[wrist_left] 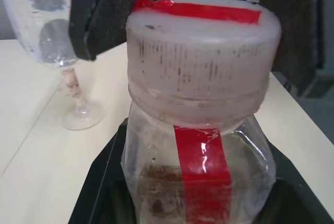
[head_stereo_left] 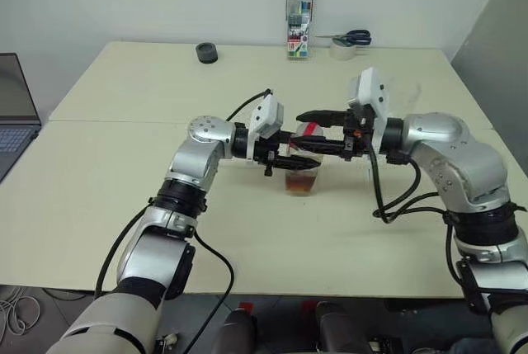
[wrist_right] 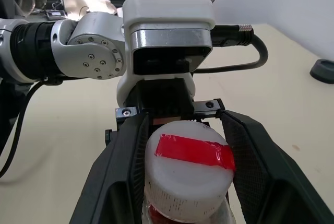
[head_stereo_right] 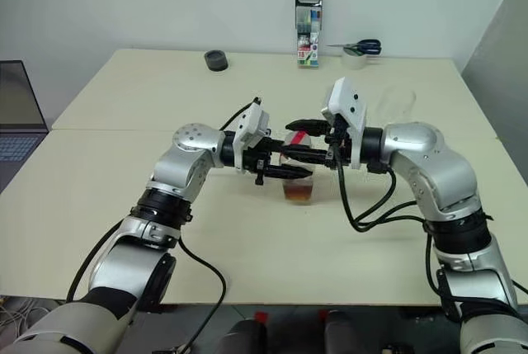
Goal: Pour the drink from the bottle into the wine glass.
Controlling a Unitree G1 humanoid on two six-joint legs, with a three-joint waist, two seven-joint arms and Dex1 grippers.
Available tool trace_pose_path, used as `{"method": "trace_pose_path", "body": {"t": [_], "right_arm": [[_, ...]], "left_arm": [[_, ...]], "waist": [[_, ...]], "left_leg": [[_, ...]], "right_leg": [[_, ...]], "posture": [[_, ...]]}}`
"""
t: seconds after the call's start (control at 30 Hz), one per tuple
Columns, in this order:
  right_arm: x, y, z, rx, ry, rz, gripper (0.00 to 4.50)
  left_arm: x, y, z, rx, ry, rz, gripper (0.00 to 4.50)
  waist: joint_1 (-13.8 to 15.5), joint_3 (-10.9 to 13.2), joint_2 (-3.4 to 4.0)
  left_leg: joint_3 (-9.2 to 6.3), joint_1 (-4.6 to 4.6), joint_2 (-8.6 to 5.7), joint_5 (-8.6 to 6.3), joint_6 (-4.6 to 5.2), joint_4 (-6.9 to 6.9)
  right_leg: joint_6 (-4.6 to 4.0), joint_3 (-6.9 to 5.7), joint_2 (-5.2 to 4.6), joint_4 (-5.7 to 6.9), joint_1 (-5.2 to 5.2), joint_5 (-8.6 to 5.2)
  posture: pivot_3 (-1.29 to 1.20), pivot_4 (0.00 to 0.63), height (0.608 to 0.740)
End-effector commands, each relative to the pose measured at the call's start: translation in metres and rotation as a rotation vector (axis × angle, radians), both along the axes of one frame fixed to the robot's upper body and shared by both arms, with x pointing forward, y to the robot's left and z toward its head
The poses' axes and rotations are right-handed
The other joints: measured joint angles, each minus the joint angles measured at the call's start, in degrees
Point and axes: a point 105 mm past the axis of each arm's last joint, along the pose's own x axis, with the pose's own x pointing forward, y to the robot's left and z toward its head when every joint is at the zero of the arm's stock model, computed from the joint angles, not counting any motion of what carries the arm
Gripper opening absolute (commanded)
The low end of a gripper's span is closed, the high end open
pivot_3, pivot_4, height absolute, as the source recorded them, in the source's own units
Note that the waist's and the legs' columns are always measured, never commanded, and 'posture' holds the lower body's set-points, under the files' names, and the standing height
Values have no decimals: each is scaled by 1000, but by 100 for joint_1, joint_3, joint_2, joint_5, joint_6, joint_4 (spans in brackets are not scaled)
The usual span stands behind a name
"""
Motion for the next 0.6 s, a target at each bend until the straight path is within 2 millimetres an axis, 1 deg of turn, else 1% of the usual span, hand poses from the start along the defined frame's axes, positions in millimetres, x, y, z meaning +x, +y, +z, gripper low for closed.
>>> {"method": "trace_pose_path", "body": {"t": [0.03,0.1,0.17,0.23,0.33,0.47,0.5,0.6], "right_arm": [[5,-18,9,35,-31,-93,2887],[4,-23,18,76,-55,-140,3576],[-3,-25,26,119,-56,-158,4257],[-11,-27,30,149,-56,-174,4299],[-26,-26,24,153,-64,-187,4299],[-48,-9,11,171,-79,-197,4299],[-48,-7,10,177,-93,-212,4299],[-31,-7,19,221,-185,-350,4299]], "left_arm": [[5,8,21,-45,-89,29,1831],[5,8,20,-53,-74,29,1831],[4,9,20,-56,-61,26,1831],[4,9,18,-54,-58,22,1831],[3,9,18,-52,-54,18,1830],[4,9,16,-51,-53,16,1830],[4,9,16,-50,-53,15,1830],[3,8,16,-48,-51,9,1830]], "waist": [[4,0,0],[8,0,0],[8,0,0],[10,0,0],[14,0,0],[11,0,0],[4,0,0],[-10,0,0]], "left_leg": [[-1,-4,-4,1,-1,0],[-7,-11,-19,6,-10,3],[-9,-27,-35,12,-14,10],[-12,-32,-38,13,-15,15],[-17,-33,-38,13,-15,10],[-16,-32,-38,11,-9,11],[-16,-32,-38,9,-6,13],[-13,-25,-37,10,-2,13]], "right_leg": [[0,1,-5,2,-5,0],[0,-1,-20,6,-12,0],[0,9,-41,32,-46,0],[1,9,-47,40,-51,0],[1,4,-47,37,-51,0],[1,5,-45,42,-51,-1],[1,5,-45,45,-51,-1],[2,8,-43,47,-51,-1]], "posture": [[0,150,740],[0,150,740],[0,150,740],[0,150,740],[0,150,740],[0,150,740],[0,150,740],[0,150,740]]}}
